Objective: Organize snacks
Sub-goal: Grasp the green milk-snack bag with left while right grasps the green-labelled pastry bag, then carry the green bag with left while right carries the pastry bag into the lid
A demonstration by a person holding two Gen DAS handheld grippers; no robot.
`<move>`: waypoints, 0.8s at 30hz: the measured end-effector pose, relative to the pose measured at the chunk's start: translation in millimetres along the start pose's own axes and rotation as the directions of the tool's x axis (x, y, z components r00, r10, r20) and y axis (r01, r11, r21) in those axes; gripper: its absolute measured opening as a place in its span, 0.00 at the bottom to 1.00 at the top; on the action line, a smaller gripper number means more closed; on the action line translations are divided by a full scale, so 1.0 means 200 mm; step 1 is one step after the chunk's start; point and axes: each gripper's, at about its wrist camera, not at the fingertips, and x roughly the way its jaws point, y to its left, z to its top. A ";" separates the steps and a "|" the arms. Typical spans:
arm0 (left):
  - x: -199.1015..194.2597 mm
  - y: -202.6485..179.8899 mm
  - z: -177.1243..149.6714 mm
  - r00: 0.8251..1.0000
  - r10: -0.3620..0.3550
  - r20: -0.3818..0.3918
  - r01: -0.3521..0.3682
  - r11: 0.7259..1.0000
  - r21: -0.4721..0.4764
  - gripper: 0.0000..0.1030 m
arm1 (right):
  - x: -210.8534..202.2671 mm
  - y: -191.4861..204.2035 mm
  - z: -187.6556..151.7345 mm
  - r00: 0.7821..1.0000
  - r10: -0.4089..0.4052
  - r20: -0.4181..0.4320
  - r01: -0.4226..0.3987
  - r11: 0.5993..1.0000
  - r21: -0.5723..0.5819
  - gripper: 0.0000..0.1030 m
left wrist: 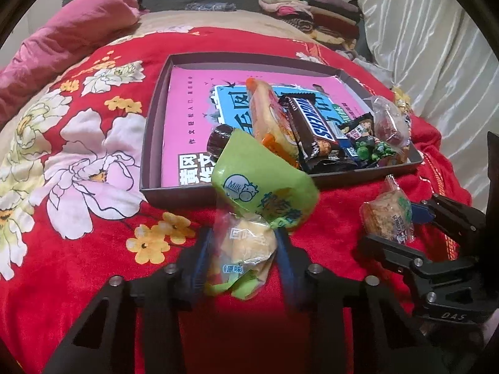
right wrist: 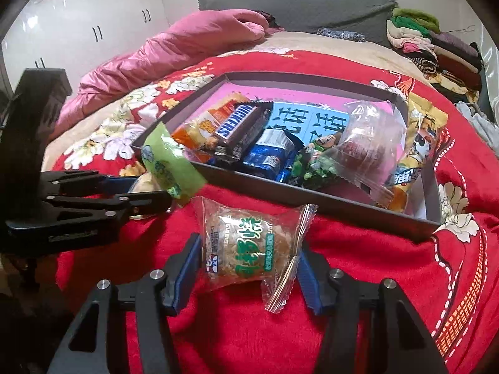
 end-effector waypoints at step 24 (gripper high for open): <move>-0.27 0.11 0.13 0.993 -0.053 0.108 0.065 0.992 -0.110 0.34 | -0.18 -0.06 0.10 0.985 0.003 0.171 -0.010 0.999 0.039 0.56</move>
